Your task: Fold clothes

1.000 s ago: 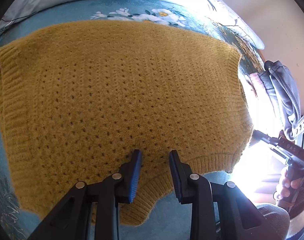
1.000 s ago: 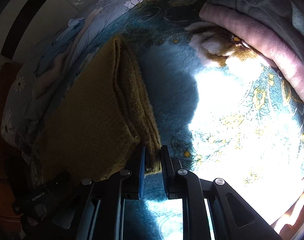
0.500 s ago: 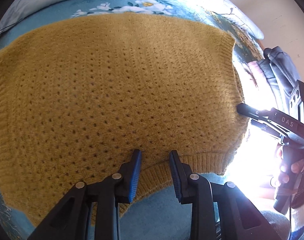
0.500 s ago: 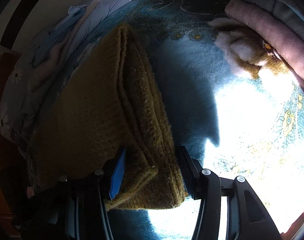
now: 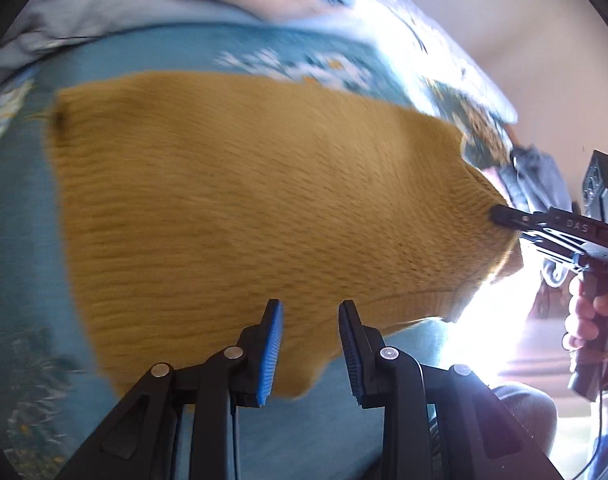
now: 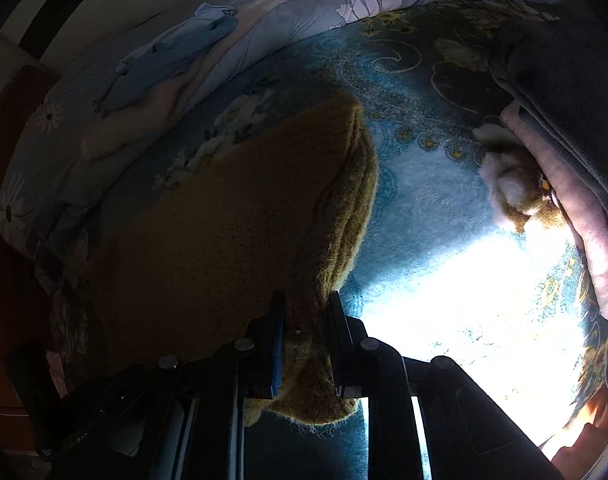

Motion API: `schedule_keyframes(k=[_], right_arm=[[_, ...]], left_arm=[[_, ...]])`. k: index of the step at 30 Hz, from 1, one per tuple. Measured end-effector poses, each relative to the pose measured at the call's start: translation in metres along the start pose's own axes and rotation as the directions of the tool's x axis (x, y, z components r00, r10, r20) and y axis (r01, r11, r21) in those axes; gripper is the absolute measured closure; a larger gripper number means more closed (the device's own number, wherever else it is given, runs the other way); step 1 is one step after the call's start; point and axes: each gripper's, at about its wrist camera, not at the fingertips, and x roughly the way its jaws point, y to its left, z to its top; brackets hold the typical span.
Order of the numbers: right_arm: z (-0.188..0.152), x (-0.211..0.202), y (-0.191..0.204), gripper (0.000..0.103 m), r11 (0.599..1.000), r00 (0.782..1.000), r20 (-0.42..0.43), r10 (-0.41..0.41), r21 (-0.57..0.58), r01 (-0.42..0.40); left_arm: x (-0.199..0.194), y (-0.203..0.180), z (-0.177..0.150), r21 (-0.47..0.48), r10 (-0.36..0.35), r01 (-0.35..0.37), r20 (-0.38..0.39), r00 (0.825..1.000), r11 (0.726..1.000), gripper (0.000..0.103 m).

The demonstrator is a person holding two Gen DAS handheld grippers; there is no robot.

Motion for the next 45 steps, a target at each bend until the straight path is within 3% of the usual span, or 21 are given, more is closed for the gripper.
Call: schedule_keyframes(k=[7,12,15,18,24,30,36,41,45], right_arm=[[0.004,-0.033,0.123,0.084,0.962,0.998,0.068,0.014,-0.275,0.005],[-0.026,-0.046,0.211,0.084,0.864,0.994,0.075,0.082,-0.503,-0.033],[-0.058,-0.026,0.264,0.084,0.792,0.996,0.04,0.083,-0.609,-0.041],[-0.036,0.029,0.257,0.084,0.768,0.997,-0.033,0.065,-0.637,-0.072],[-0.072,0.093,0.282,0.084,0.748,0.988,-0.155,0.007,-0.655,-0.108],[-0.083,0.097,0.273,0.083,0.76,0.983,-0.183,-0.003,-0.64,-0.117],[-0.091,0.118,0.273,0.083,0.771,0.981,-0.193,0.011,-0.623,-0.131],[-0.082,0.112,0.254,0.072,0.83,0.976,-0.206,0.075,-0.529,-0.175],[-0.071,0.09,0.229,0.066,0.869,0.974,-0.178,0.138,-0.451,-0.205]], left_arm=[[-0.067,0.086,0.003,-0.158,0.043,-0.019,0.147,0.988,0.987,0.071],[-0.093,0.14,-0.008,-0.266,0.087,-0.034,0.188,0.978,0.963,0.071],[-0.1,0.165,-0.019,-0.326,0.096,-0.03,0.189,0.977,0.945,0.07],[-0.105,0.182,-0.029,-0.359,0.102,-0.031,0.179,0.979,0.933,0.07],[-0.105,0.191,-0.041,-0.365,0.103,-0.037,0.162,0.981,0.93,0.07],[-0.105,0.184,-0.03,-0.35,0.083,-0.015,0.182,0.98,0.936,0.069],[-0.107,0.167,0.008,-0.291,0.012,0.056,0.226,0.974,0.955,0.067],[-0.098,0.145,0.049,-0.21,-0.037,0.085,0.223,0.974,0.974,0.062],[-0.079,0.129,0.075,-0.15,-0.061,0.088,0.175,0.983,0.985,0.061]])
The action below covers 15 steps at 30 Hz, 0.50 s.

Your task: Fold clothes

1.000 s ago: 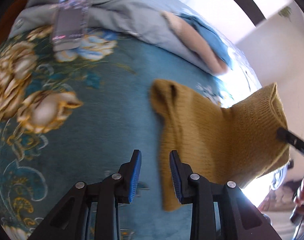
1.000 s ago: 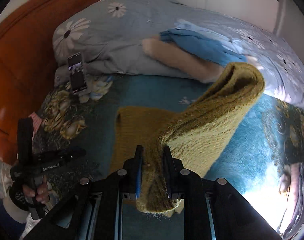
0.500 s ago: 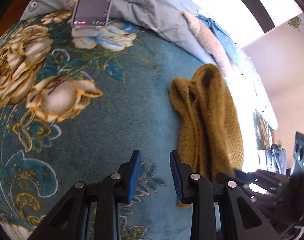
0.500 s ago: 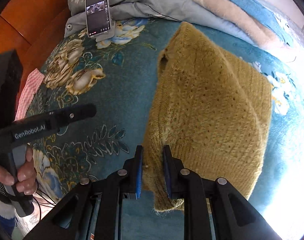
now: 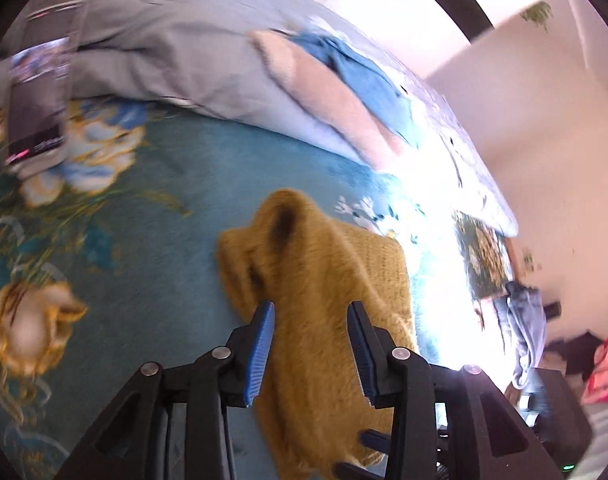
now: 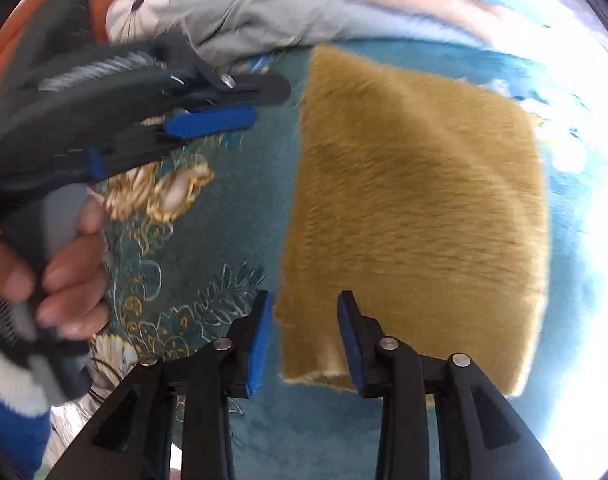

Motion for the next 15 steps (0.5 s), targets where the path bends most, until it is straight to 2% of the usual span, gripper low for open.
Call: schedule_keyframes(k=[2,3,6,8,9,10,12,15], right_arm=[[-0.005,-0.016,-0.028,0.059,0.996,0.999,0.043,-0.009,0.095,0.005],[-0.008,-0.024,-0.044,0.059,0.988,0.998,0.063,-0.017,0.154,0.007],[-0.025,-0.042,-0.098,0.058,0.932,0.994,0.106,-0.039,0.363,-0.003],[-0.04,-0.048,-0.126,0.059,0.881,0.992,0.118,-0.044,0.473,-0.017],[-0.047,-0.051,-0.138,0.058,0.853,0.992,0.124,-0.038,0.521,-0.032],[-0.052,-0.052,-0.146,0.058,0.824,0.991,0.135,-0.016,0.563,-0.063],[-0.058,-0.054,-0.157,0.059,0.778,0.986,0.167,0.026,0.616,-0.125],[-0.057,-0.053,-0.156,0.059,0.781,0.986,0.167,0.021,0.613,-0.121]], left_arm=[[0.016,-0.007,0.007,0.025,0.008,-0.007,-0.032,0.999,1.0,0.061],[0.023,-0.009,0.009,0.028,0.014,-0.012,-0.044,0.999,1.0,0.061],[0.033,-0.014,0.01,0.037,-0.01,0.012,-0.061,0.998,0.999,0.064],[0.035,-0.013,0.009,0.031,-0.022,0.024,-0.061,0.998,0.999,0.078],[0.036,-0.011,0.009,0.03,-0.016,0.018,-0.058,0.998,0.999,0.097],[0.033,-0.009,0.008,0.026,-0.013,0.014,-0.044,0.999,1.0,0.102],[0.025,-0.002,0.008,0.01,-0.007,0.007,-0.003,1.0,1.0,0.103],[0.015,0.017,0.007,-0.044,0.055,-0.054,0.023,0.998,0.998,0.103]])
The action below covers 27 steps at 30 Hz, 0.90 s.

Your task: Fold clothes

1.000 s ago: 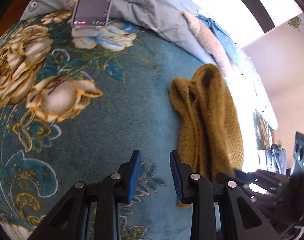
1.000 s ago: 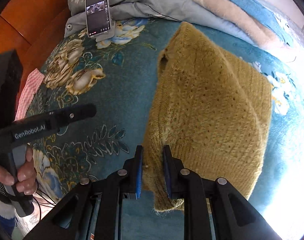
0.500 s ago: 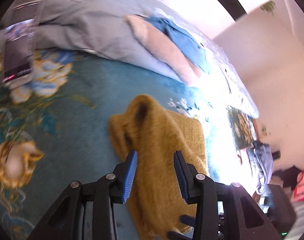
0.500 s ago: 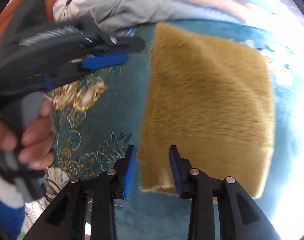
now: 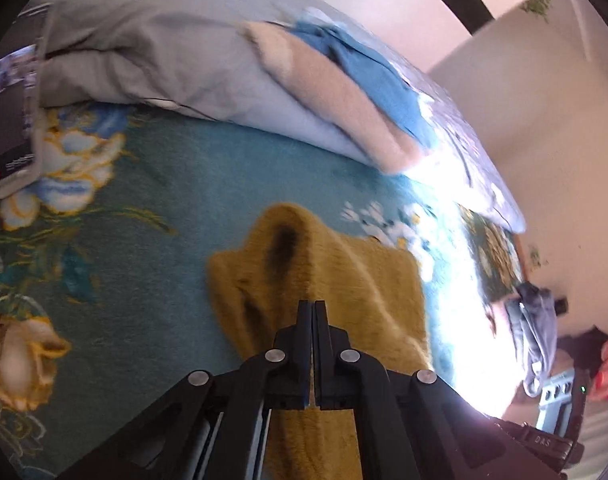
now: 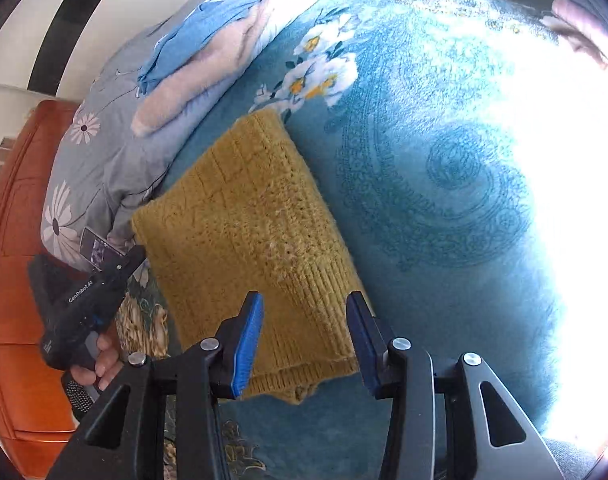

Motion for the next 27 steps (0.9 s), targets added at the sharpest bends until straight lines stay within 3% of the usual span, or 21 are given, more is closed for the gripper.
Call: schedule_keyframes(k=[3,6,11,12,13,15,21,25,27], right_arm=[[0.002,0.007,0.001,0.059,0.999,0.999,-0.042,-0.032,-0.012,0.032],[0.005,0.012,0.002,0.059,0.998,0.996,-0.064,-0.067,-0.025,0.065],[0.005,0.014,0.0,0.059,0.997,0.995,-0.078,-0.069,-0.021,0.067],[0.005,0.014,-0.001,0.059,0.998,0.995,-0.076,-0.068,-0.017,0.067],[0.005,0.013,-0.002,0.059,0.998,0.995,-0.077,-0.066,-0.014,0.065],[0.002,0.012,-0.004,0.058,0.998,0.995,-0.078,-0.063,-0.008,0.062],[-0.002,0.014,-0.005,0.058,0.997,0.993,-0.087,-0.077,-0.015,0.076],[-0.003,0.012,-0.007,0.058,0.997,0.994,-0.083,-0.072,-0.009,0.071],[-0.003,0.012,-0.008,0.058,0.998,0.994,-0.083,-0.066,-0.003,0.066]], left_arm=[[0.005,0.013,-0.008,-0.015,0.032,-0.033,-0.041,0.999,0.999,0.103],[0.0,0.01,-0.018,0.017,0.043,-0.043,-0.022,0.999,0.999,0.103],[-0.008,0.011,-0.029,-0.045,-0.043,0.04,-0.076,0.996,0.998,0.099],[-0.008,0.01,-0.033,-0.042,-0.049,0.045,-0.09,0.995,0.998,0.088],[-0.009,0.008,-0.039,-0.03,-0.051,0.048,-0.106,0.993,0.998,0.066],[-0.009,0.001,-0.054,-0.011,-0.063,0.062,-0.133,0.989,0.998,0.046],[0.0,-0.011,-0.092,0.019,-0.051,0.055,-0.193,0.98,0.998,0.05],[0.001,-0.01,-0.096,0.014,-0.011,0.014,-0.182,0.983,1.0,0.084],[-0.003,-0.004,-0.094,-0.016,-0.042,0.04,-0.168,0.985,0.999,0.088]])
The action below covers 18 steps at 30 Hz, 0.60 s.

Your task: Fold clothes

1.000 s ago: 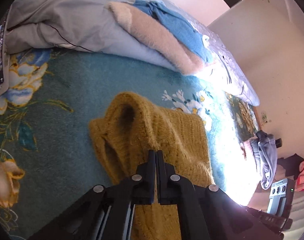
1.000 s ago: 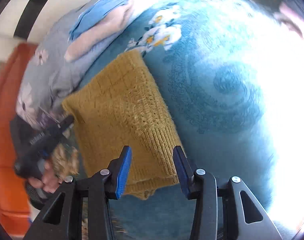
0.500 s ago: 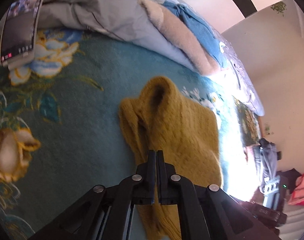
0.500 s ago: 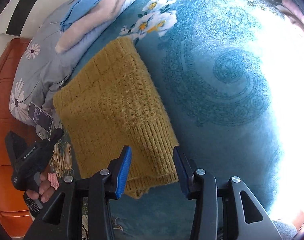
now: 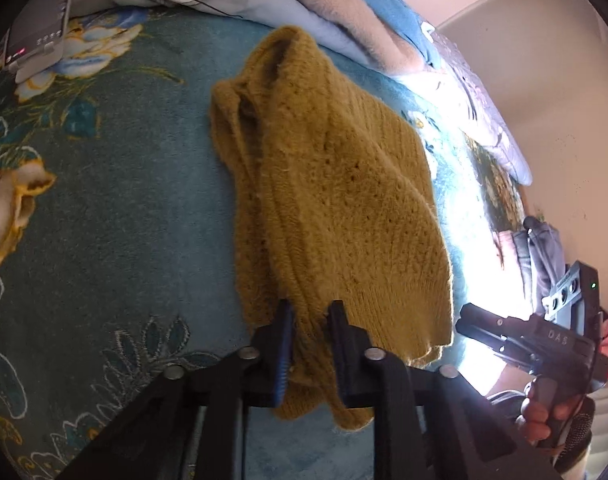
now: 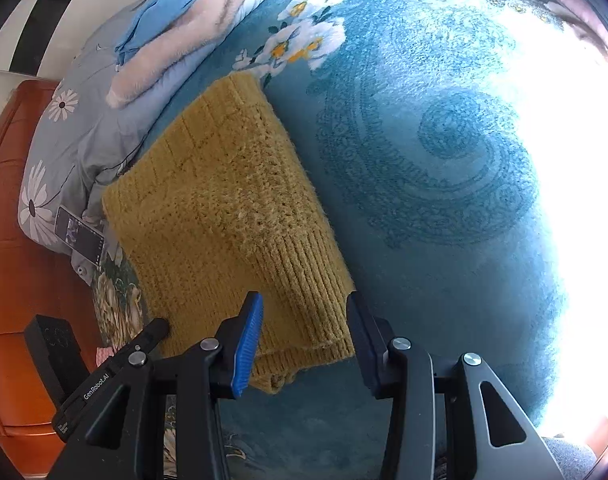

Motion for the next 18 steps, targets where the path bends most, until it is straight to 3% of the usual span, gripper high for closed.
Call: schedule_keyframes(k=[5,10,18], right_arm=[[0.0,0.0,-0.003,0.058,1.0,1.0,0.0,0.014,0.018,-0.014],[0.002,0.015,-0.004,0.051,1.0,0.997,-0.073,0.021,0.011,-0.02],[0.021,0.037,-0.025,0.047,0.994,0.989,-0.122,0.088,0.081,-0.079]], left_arm=[[-0.02,0.008,-0.002,-0.008,-0.066,0.066,0.036,0.997,0.998,0.089],[0.003,0.029,-0.013,-0.035,0.016,-0.017,-0.029,0.999,0.999,0.089],[0.007,0.038,-0.006,-0.069,-0.001,-0.001,-0.027,1.0,0.998,0.088]])
